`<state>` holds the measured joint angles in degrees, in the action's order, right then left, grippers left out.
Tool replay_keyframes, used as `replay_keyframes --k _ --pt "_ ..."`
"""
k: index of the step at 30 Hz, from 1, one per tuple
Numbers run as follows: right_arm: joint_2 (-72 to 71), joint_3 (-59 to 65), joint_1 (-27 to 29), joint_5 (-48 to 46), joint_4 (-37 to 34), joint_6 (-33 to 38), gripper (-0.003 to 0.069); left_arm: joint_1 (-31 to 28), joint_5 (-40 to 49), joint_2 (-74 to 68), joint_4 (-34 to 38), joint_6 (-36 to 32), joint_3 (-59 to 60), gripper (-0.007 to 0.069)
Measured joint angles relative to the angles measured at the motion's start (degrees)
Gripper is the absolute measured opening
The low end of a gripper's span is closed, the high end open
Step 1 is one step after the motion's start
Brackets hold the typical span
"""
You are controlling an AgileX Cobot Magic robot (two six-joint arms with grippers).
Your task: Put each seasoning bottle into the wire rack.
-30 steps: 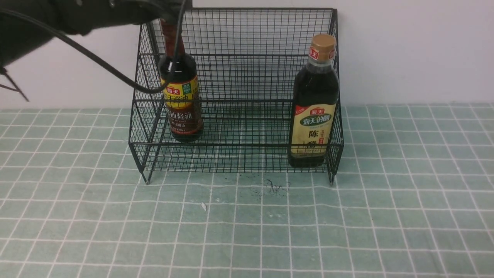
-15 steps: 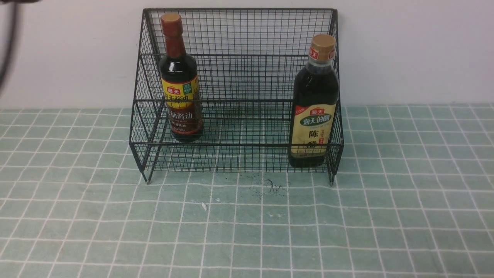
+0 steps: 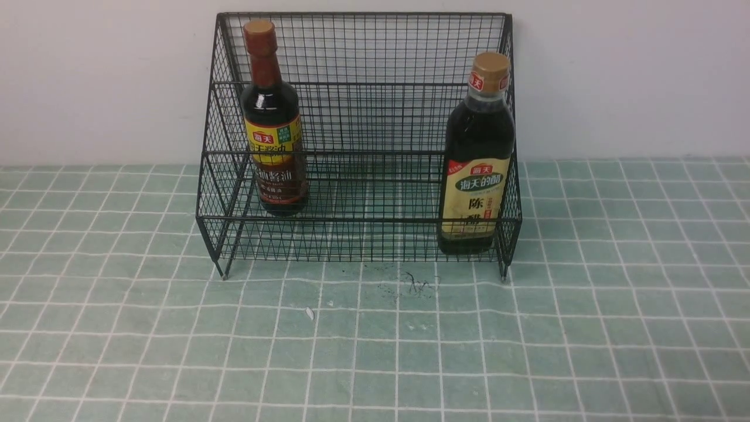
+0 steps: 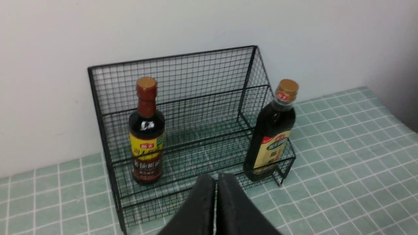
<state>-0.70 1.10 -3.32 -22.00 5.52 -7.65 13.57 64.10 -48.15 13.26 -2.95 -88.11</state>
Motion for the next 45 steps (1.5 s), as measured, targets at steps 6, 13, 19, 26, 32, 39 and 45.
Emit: replay_keyframes --k 6,13,19,26,32,39,45 --pt "0.0 0.0 0.0 0.0 0.0 0.0 -0.0015 0.0 -2.2 4.78 -0.82 -4.45 0.0 -0.0006" --pt "0.0 0.0 0.0 0.0 0.0 0.0 -0.0015 0.0 -9.0 8.89 -4.57 -5.02 7.51 -0.0006" --pt "0.0 0.0 0.0 0.0 0.0 0.0 -0.0015 0.0 -24.82 19.24 -7.03 -5.02 30.72 -0.0006" --pt "0.0 0.0 0.0 0.0 0.0 0.0 -0.0015 -3.95 -48.14 35.15 -8.64 -4.61 66.51 -0.0006" --pt "0.0 0.0 0.0 0.0 0.0 0.0 -0.0015 -9.17 -53.23 46.74 -8.78 -1.6 86.77 -0.0006" --pt "0.0 0.0 0.0 0.0 0.0 0.0 -0.0015 -10.22 -43.18 48.78 -10.02 -1.41 89.79 -0.0006" --pt "0.0 0.0 0.0 0.0 0.0 0.0 -0.0015 -10.24 -43.14 48.82 -10.25 -1.41 89.79 -0.0006"
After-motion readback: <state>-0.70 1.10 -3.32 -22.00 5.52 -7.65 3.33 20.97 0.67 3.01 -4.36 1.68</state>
